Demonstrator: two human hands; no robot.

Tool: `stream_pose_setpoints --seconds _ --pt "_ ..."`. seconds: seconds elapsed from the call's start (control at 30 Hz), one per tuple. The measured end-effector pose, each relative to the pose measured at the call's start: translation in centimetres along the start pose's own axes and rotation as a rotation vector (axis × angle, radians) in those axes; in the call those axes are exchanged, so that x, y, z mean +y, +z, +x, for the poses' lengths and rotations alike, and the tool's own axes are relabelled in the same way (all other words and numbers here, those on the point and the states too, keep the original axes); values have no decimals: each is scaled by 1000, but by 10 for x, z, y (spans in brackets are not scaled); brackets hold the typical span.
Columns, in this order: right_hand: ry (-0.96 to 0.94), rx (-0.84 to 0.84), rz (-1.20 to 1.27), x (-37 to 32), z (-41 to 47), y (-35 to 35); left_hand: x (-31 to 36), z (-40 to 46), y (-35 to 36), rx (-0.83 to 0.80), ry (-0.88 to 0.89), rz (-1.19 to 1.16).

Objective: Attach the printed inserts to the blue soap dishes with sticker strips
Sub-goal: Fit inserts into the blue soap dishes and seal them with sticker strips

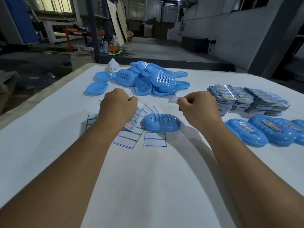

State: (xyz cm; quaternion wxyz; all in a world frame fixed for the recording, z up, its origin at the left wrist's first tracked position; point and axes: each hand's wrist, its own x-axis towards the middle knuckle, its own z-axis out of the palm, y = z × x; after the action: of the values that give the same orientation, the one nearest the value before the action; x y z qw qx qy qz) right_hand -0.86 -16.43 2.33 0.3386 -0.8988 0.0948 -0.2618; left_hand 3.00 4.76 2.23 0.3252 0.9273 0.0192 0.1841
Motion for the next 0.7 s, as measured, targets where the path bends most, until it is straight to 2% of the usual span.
stream_pose_setpoints --seconds 0.13,0.2,0.23,0.3,0.37,0.4,0.5,0.7 --pt "-9 -35 22 -2 -4 3 -9 0 -4 -87 -14 430" --pt "-18 -39 43 -3 -6 4 -7 -3 -5 -47 33 499" --pt "-26 -40 47 -4 -7 4 -4 -4 -4 9 87 419" --pt "-46 -32 41 -6 -10 6 7 -10 -2 39 166 12" --pt "-73 -14 26 -7 -11 7 21 -20 2 -126 156 -419" --pt "-91 -7 20 -8 -12 7 27 -26 4 -210 150 -539" --pt "-140 -7 30 -8 -12 7 32 -34 11 -314 166 -615" --pt "-160 -35 75 -8 -11 11 30 -35 16 -323 146 -568"
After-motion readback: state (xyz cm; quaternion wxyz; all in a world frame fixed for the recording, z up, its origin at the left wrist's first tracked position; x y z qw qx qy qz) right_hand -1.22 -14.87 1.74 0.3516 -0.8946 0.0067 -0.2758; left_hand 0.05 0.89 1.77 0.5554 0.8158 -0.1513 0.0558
